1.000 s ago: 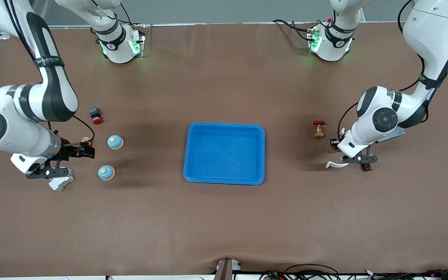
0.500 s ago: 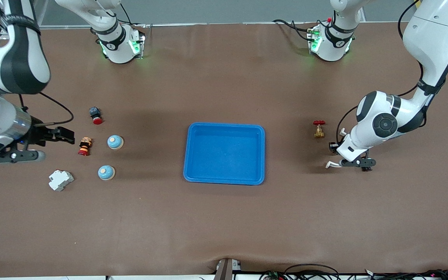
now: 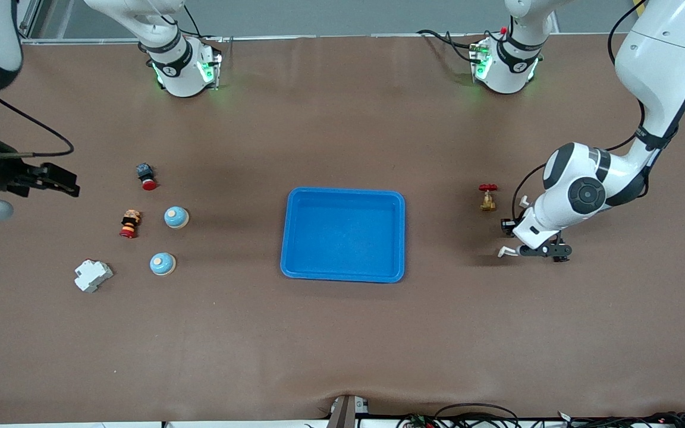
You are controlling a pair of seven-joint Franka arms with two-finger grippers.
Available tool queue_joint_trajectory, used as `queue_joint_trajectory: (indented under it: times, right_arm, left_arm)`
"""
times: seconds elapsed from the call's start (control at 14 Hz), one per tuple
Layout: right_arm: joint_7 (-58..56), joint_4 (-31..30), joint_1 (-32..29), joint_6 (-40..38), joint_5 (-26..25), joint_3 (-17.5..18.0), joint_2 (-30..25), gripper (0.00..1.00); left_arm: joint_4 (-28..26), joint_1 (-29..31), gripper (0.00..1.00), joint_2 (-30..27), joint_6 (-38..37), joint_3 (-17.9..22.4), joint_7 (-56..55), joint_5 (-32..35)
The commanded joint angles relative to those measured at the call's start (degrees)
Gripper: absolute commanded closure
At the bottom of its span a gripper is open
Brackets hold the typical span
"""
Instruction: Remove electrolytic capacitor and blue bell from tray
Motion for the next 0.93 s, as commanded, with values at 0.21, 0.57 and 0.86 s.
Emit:
queue_joint_trajectory:
  times: [0.21,0.57,0.86]
  right_arm:
    - [1.72,1.65,-0.52,-3.90,4.63,-0.24,-1.24,0.00]
    - [1.63,1.83,-0.26,-5.22,6.05,-1.47,-2.12,0.00]
    - [1.46,1.83,-0.26,-5.49,5.96,-1.65,-2.91,0.00]
  left_arm:
    - [0.67,1.75,0.00,-0.93,-0.88,-0.25,-0.27,1.51]
    - [2.24,1.92,0.00,-7.16,-10.00,-0.95,0.43,0.37]
    - [13.81,2.01,0.00,-9.81,-28.35,-2.01,6.56,-9.45]
